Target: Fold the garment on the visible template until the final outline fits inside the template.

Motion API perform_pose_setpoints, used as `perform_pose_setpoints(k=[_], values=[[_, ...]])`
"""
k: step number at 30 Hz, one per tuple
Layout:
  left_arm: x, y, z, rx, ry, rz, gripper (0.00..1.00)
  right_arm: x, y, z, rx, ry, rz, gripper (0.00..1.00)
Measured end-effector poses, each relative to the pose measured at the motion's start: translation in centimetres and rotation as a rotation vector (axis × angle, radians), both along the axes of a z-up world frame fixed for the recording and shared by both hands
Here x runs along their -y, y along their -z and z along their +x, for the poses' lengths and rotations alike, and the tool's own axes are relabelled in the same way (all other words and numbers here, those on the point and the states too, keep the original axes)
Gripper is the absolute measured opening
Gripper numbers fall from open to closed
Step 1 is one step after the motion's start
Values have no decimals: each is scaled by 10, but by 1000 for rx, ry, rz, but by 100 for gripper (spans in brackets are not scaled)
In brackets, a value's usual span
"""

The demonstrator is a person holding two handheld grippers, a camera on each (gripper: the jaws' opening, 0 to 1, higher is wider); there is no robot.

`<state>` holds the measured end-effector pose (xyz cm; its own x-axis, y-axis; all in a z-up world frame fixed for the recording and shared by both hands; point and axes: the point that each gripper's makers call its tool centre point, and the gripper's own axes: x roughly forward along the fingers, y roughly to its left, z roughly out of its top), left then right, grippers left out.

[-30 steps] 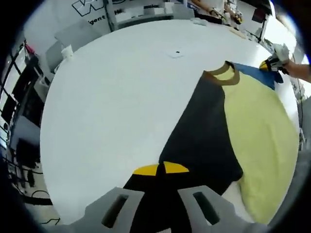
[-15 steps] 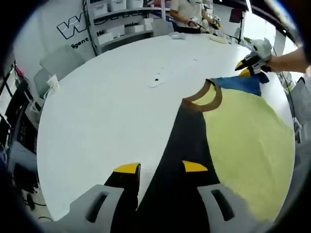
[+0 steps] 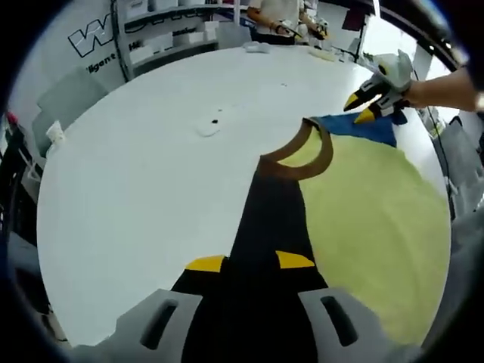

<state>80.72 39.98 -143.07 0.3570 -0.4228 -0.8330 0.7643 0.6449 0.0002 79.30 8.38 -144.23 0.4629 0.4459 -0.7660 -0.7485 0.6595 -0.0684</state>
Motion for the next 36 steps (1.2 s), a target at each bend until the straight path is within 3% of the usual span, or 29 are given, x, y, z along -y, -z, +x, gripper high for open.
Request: perform_pose_setpoints(k=[5,11,13,17,21,22,25,26,28,32,36], values=[[-4,5,-1,-7,-2,27,24,2,2,1,6,-2,-14,17],[-6,5,2,4,-3,36,18,0,1,-1,18,-24,-31,6],[-6,5,3,6,3,39,10,1,2,-1,10,-22,-33,0],[-7,4,2,4,-6,35,10,4,2,2,19,-19,-46,0],[-7,4,2,3,-13,38,10,4,0,3,16,9,-33,0],[-6,4,2,10,1,47,10,5,-1,5,24,16,-33,5],[-6,3,4,32,-1,63,18,8,-1,6,20,30,-31,11],[-6,3,5,30,-9,57,23,7,-1,6,13,32,-24,11],[-4,4,5,14,-19,39,25,10,0,7,2,37,-14,9],[-4,5,6,6,-20,26,22,5,2,2,-26,41,17,3],[-4,7,3,-7,-11,18,10,5,2,2,-29,39,2,0]])
